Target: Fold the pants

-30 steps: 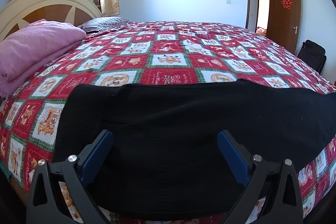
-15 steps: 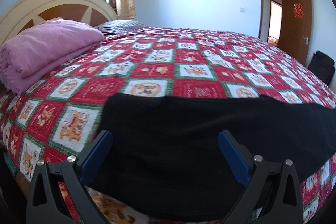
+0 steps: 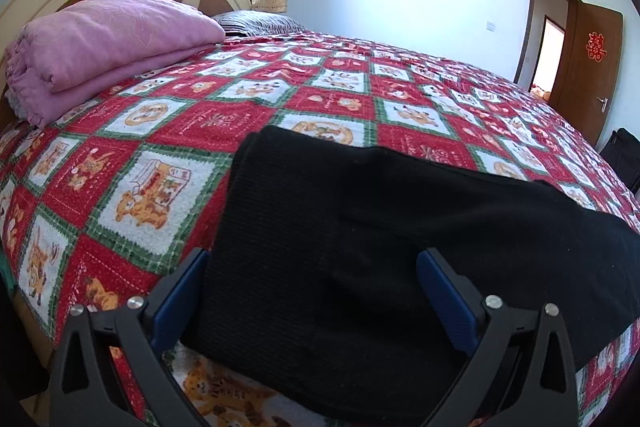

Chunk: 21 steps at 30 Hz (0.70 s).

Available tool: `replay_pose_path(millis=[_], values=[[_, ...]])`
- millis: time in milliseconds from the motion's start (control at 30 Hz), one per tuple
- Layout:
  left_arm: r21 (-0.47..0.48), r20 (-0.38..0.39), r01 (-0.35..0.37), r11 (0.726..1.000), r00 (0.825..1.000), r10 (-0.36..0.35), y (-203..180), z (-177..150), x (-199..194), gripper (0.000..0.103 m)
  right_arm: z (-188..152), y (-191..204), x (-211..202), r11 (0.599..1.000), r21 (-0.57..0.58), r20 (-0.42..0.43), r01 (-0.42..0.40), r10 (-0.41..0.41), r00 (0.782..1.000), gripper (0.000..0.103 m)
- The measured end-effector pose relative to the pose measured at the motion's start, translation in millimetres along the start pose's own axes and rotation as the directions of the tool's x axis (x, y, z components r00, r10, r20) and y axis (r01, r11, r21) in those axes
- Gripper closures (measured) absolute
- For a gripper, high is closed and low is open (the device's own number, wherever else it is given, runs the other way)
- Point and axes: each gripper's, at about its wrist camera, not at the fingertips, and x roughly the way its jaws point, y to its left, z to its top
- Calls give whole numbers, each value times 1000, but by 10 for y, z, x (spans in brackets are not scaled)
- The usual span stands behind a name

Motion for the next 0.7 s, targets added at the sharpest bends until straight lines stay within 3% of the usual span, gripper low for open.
replay_pose_path(millis=[33,67,100,433,600,700], values=[[1,2,0,1000,1000,0,7,1,0,0,-12,30,32,1000,-9,-10,-2,2,1000,57],[-1,4,0,1000,1000,0,9,-1,-1,0,-21,50,62,1000,-14,-19,-1,1,1000,70],[-2,5,0,1000,1000,0,13,0,-2,0,-34,78,95,1000,-27,-25,8,-9,1000,73],[-6,6,-3,1000,1000,3,16,8,1,0,-60,137,38,1000,-16,24,6,-5,1000,86],[-17,-4,-15,1000,1000,14,20,42,-31,0,-44,403,-132,997,-72,94,15,-8,996,87],[-25,34,-34,999,999,35,35,96,-125,0,-32,639,-235,991,-129,131,24,-7,991,87]])
